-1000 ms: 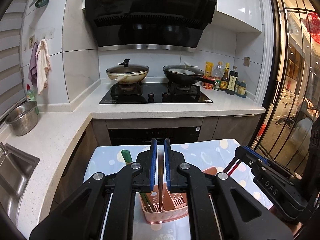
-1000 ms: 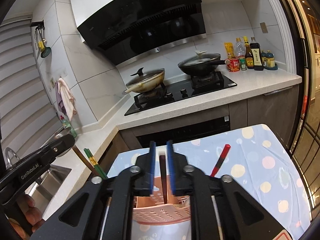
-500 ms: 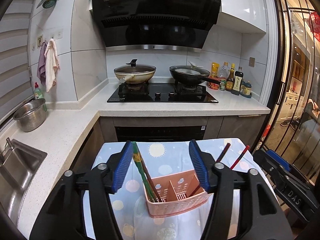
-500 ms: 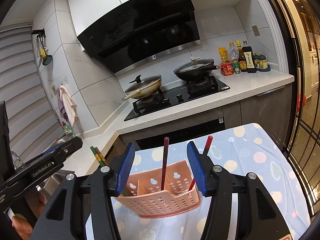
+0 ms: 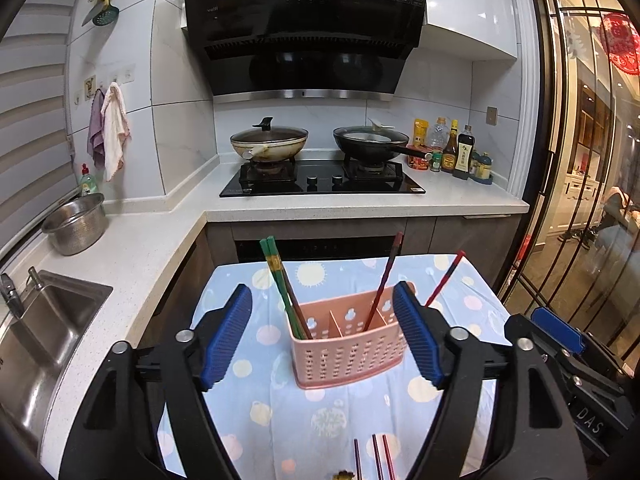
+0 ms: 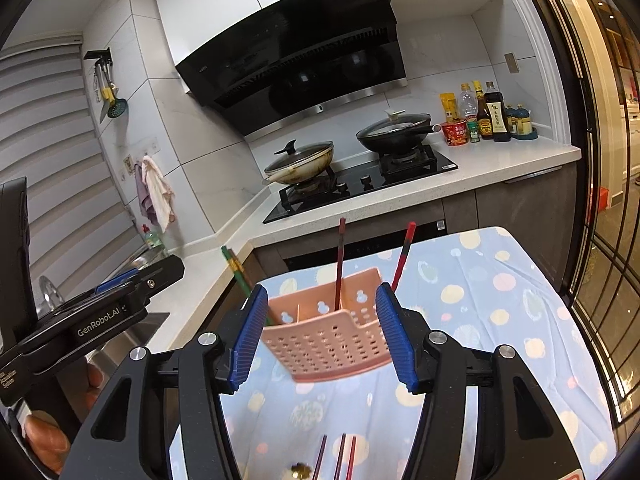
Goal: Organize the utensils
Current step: 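Move both tools back toward the remaining chopsticks on the cloth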
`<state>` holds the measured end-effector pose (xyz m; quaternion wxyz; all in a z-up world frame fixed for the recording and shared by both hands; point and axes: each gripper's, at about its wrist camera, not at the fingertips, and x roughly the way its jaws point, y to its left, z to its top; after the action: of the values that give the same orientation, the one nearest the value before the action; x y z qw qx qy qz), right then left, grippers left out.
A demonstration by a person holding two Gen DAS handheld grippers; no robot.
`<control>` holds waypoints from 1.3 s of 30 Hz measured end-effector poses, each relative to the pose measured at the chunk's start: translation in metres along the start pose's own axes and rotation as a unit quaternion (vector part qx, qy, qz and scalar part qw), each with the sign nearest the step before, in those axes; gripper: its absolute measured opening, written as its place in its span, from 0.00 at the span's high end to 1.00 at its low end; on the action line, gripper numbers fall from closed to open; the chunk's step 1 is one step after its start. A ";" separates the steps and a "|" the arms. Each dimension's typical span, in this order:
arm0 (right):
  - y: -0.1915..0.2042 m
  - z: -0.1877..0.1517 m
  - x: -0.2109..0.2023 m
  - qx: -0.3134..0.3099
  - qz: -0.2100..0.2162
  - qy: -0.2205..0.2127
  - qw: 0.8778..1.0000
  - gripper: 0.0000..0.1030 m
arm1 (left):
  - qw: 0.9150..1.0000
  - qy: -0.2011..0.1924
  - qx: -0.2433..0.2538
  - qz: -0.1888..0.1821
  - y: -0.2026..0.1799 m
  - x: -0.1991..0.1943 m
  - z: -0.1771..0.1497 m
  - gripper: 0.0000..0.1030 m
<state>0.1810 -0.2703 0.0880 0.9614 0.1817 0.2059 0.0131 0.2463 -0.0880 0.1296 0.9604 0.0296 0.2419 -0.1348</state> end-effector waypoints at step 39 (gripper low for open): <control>0.001 -0.270 -0.057 -0.063 -0.073 0.242 0.966 0.52 | 0.965 0.263 -0.016 0.008 0.006 -0.041 -0.290 0.26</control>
<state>0.0204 -0.1824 -0.1189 0.8909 0.0969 0.4438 -0.0003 0.0809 -0.0368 -0.1069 0.8644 0.0503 0.4878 -0.1108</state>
